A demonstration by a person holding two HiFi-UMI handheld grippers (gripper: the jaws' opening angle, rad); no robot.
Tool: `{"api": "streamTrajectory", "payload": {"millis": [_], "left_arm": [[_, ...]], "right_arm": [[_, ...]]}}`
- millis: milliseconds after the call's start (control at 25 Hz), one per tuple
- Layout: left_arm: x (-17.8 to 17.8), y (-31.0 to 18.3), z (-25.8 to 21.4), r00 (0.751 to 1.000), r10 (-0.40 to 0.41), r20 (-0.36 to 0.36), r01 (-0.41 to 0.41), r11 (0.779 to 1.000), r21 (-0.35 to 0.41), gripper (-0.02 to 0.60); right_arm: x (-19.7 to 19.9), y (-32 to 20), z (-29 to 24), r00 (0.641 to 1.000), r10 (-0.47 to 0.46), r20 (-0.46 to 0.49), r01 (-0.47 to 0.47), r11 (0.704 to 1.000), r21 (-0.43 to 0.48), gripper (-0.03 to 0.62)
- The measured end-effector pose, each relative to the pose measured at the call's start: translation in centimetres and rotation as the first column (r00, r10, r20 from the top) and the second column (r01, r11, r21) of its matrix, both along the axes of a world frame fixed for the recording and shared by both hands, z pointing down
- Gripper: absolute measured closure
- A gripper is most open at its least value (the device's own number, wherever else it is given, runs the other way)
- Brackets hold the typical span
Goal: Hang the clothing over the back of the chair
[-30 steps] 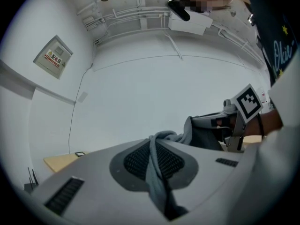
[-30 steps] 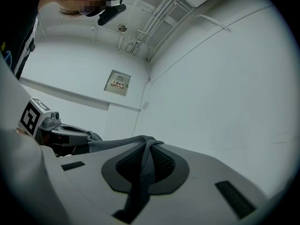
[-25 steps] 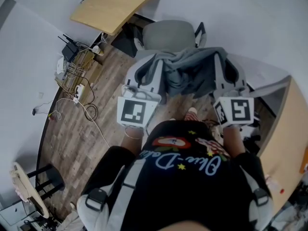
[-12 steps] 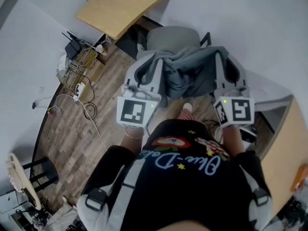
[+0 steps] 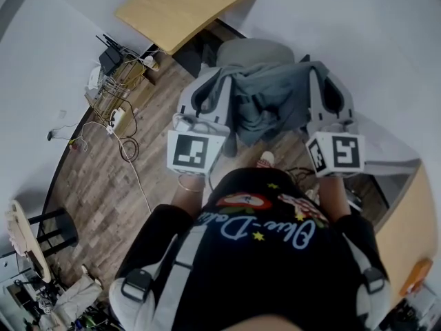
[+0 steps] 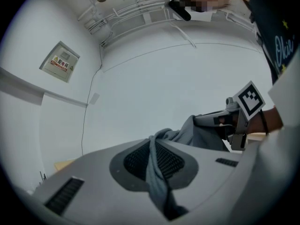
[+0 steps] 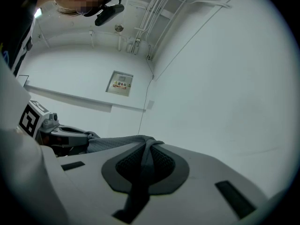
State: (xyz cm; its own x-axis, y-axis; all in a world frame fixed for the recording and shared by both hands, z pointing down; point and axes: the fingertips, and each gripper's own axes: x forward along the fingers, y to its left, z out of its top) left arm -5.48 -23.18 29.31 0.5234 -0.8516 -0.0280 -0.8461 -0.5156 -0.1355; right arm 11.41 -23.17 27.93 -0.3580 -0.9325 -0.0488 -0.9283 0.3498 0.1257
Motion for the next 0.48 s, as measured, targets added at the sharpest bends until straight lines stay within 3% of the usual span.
{"api": "streamTrajectory", "payload": {"millis": [480], "left_arm": [[0.7, -3.1, 1.4, 0.997, -0.072, 0.039, 0.073, 0.997, -0.027, 0.558]], "right_arm": [[0.9, -3.7, 1.5, 0.999, -0.043, -0.003, 0.043, 0.999, -0.031, 0.585]]}}
